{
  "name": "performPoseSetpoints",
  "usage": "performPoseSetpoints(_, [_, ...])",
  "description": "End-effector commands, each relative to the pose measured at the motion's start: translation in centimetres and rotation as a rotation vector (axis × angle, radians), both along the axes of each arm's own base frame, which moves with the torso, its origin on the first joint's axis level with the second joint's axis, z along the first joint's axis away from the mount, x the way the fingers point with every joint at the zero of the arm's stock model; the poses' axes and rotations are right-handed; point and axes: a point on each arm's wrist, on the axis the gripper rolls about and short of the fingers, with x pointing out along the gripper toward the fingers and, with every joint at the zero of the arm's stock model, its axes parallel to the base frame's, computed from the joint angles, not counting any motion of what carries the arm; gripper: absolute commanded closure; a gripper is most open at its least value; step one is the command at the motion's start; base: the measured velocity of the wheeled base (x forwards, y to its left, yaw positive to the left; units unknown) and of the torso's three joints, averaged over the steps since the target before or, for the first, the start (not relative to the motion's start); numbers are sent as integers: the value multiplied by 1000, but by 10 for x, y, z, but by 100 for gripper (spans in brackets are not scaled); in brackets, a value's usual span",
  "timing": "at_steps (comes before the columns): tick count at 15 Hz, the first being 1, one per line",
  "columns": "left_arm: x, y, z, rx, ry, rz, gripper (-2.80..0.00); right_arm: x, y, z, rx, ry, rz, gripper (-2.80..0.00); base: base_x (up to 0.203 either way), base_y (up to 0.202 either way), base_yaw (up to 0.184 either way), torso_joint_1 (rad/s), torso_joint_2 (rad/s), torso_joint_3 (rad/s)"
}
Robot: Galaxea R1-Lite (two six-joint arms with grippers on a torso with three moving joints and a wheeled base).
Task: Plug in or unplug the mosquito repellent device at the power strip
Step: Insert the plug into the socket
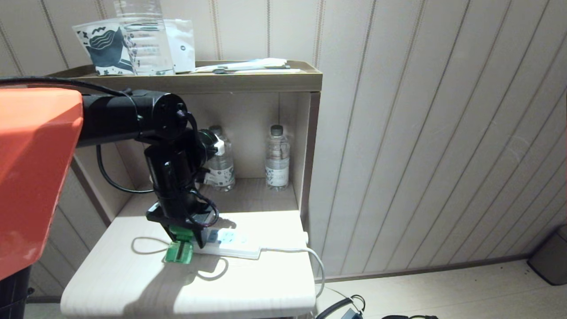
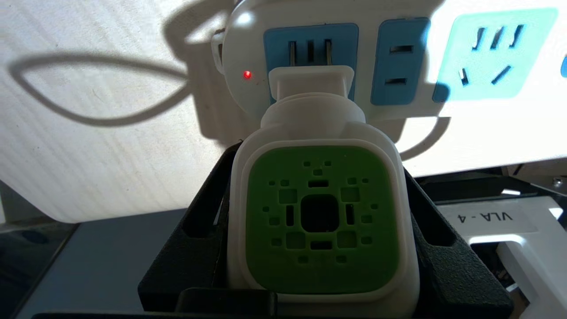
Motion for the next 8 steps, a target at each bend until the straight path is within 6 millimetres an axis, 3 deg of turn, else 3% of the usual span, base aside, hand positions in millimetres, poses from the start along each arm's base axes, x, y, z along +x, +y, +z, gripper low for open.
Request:
performPoseSetpoints(1, [-8,4,13,-11,-14,3,0,0,0,0,0,0,1,0,0,0,0,0,0,0])
performPoseSetpoints(8, [-40,25,55,-83,-35,53,0,0,0,0,1,0,1,0,0,0,0,0,0,0])
